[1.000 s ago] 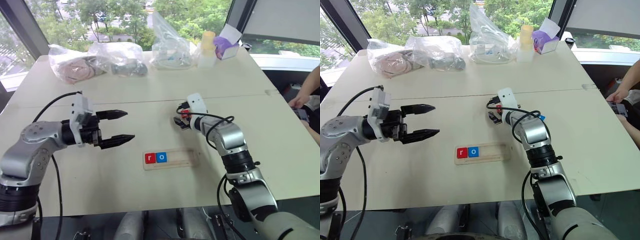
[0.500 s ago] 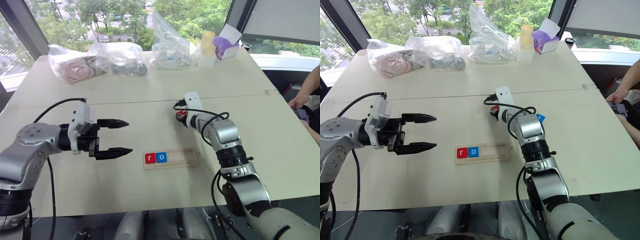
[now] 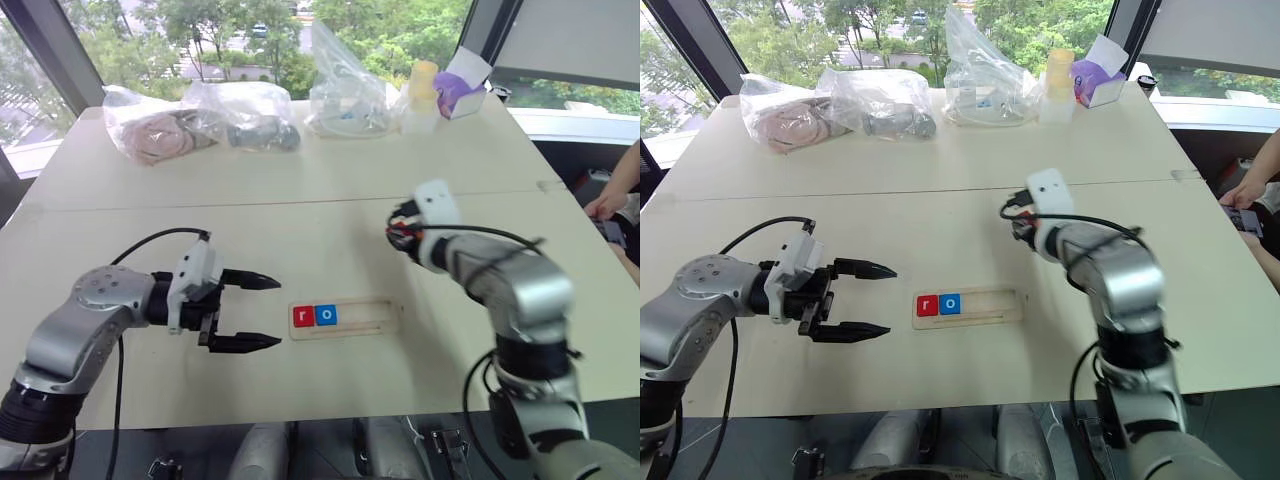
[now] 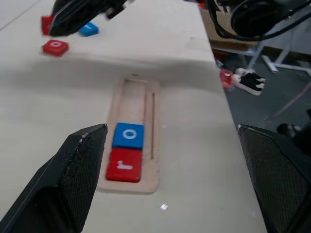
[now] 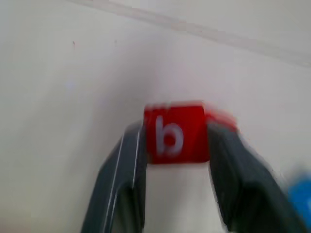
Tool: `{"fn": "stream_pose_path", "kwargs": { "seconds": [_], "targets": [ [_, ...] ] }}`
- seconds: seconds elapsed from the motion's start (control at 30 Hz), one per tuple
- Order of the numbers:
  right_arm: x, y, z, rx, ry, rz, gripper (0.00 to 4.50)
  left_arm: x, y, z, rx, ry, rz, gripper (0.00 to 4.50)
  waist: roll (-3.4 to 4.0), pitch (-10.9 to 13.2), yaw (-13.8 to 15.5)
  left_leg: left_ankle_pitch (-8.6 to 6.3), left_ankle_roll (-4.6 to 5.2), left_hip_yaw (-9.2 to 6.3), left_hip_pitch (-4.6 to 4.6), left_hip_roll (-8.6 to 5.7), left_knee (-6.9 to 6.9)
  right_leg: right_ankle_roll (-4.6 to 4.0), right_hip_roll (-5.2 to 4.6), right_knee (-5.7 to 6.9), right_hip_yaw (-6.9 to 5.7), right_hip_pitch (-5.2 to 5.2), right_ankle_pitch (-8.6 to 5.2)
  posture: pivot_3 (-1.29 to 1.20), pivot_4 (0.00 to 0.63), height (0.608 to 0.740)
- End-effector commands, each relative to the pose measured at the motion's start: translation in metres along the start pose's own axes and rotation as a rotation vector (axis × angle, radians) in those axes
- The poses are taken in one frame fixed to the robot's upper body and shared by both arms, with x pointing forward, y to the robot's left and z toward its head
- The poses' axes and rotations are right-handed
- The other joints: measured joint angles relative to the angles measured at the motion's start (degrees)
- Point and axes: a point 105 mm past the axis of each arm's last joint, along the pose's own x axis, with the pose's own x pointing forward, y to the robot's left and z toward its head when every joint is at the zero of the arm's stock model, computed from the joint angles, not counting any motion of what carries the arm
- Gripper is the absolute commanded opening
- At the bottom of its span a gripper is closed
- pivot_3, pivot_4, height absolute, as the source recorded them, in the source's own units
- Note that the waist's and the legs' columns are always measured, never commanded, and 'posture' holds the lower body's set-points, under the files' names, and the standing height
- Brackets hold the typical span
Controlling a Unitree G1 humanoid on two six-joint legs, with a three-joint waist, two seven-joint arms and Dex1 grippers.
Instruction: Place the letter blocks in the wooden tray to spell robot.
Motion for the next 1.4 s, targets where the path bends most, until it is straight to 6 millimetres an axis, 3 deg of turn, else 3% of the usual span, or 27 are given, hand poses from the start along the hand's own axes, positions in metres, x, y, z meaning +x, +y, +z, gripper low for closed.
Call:
{"fn": "stream_pose_path", "kwargs": {
  "seconds": [0.03, 0.13, 0.2, 0.4, 0.6, 0.8, 0.83, 1.03, 1.17, 1.27, 1.4],
  "targets": [
    [-0.029, 0.000, -0.024, 0.017, 0.008, -0.006, 1.16, 0.007, -0.008, 0.001, 0.041, -0.005, -0.042, 4.50, 0.00, 0.0, 0.0, 0.00, 0.00, 0.00, 0.00, 0.00, -0.01, 0.00, -0.03, -0.01, -0.01, 0.02, 0.00, 0.00, 0.150, 0.740],
    [-0.045, -0.004, -0.057, 0.052, 0.074, -0.042, 1.16, 0.015, -0.013, 0.001, 0.038, -0.020, -0.054, 4.50, 0.02, 0.0, -0.3, 0.00, 0.01, 0.08, 0.01, 0.05, 0.02, 0.00, -0.02, -0.01, 0.04, 0.00, -0.01, 0.00, 0.150, 0.740],
    [-0.045, 0.000, -0.074, 0.126, 0.106, -0.057, 1.16, 0.016, -0.010, 0.001, 0.031, -0.032, -0.047, 4.50, 0.00, 0.0, -0.2, 0.00, 0.01, 0.08, 0.04, 0.05, 0.02, 0.00, -0.01, -0.01, 0.04, 0.03, -0.01, 0.00, 0.150, 0.740],
    [-0.039, 0.000, -0.089, 0.219, 0.144, -0.114, 1.16, 0.016, -0.008, -0.009, 0.030, -0.002, -0.062, 4.50, 0.04, 0.0, -0.2, 0.02, 0.02, 0.12, 0.39, 0.10, 0.07, -0.03, 0.06, 0.01, 0.08, 0.36, -0.01, 0.00, 0.150, 0.740],
    [-0.034, -0.007, -0.081, 0.225, 0.128, -0.126, 1.16, 0.021, -0.007, -0.010, 0.053, 0.006, -0.084, 4.50, 0.04, 0.0, -0.1, 0.02, 0.03, 0.11, 0.40, 0.06, 0.06, -0.03, 0.06, -0.13, 0.06, 0.47, -0.03, 0.00, 0.150, 0.740],
    [-0.027, -0.009, -0.076, 0.208, 0.141, -0.096, 4.06, 0.025, -0.006, -0.011, 0.074, 0.005, -0.080, 4.50, 0.04, 0.0, -0.1, 0.02, 0.03, 0.10, 0.40, 0.06, 0.05, -0.02, 0.06, -0.13, 0.04, 0.47, -0.03, 0.00, 0.150, 0.740],
    [-0.028, -0.012, -0.074, 0.185, 0.148, -0.080, 4.47, 0.025, -0.005, -0.011, 0.078, 0.006, -0.072, 4.50, 0.05, 0.0, -0.1, 0.02, 0.03, 0.10, 0.40, 0.06, 0.04, -0.02, 0.06, -0.13, 0.04, 0.47, -0.03, 0.00, 0.150, 0.740],
    [-0.037, -0.021, -0.039, -0.205, 0.082, 0.160, 4.47, 0.026, -0.005, -0.011, 0.087, 0.001, -0.056, 4.50, 0.12, 0.1, -0.1, 0.00, 0.08, 0.11, 0.40, 0.04, 0.08, 0.01, 0.02, -0.22, -0.04, 0.57, -0.06, 0.00, 0.150, 0.740],
    [-0.035, -0.028, -0.028, -0.453, -0.014, 0.302, 4.47, 0.025, -0.004, -0.010, 0.097, -0.004, -0.042, 4.50, 0.08, 0.1, -0.1, -0.04, 0.14, 0.11, 0.46, 0.08, 0.07, 0.11, 0.03, -0.26, -0.12, 0.68, -0.10, 0.00, 0.150, 0.740],
    [-0.031, -0.030, -0.035, -0.734, -0.069, 0.454, 4.47, 0.024, -0.005, -0.008, 0.098, -0.008, -0.034, 4.50, 0.05, 0.1, -0.1, -0.05, 0.16, 0.18, 0.47, 0.02, 0.10, 0.16, -0.03, -0.28, -0.11, 0.74, -0.11, 0.00, 0.150, 0.740],
    [-0.021, -0.043, -0.048, -0.737, -0.003, 0.566, 4.47, 0.021, -0.005, -0.009, 0.102, 0.003, -0.013, 4.50, 0.00, 0.1, -0.4, -0.06, 0.17, 0.17, 0.51, 0.03, 0.16, 0.16, -0.04, -0.28, -0.08, 0.80, -0.11, 0.00, 0.150, 0.740]
  ]
}}
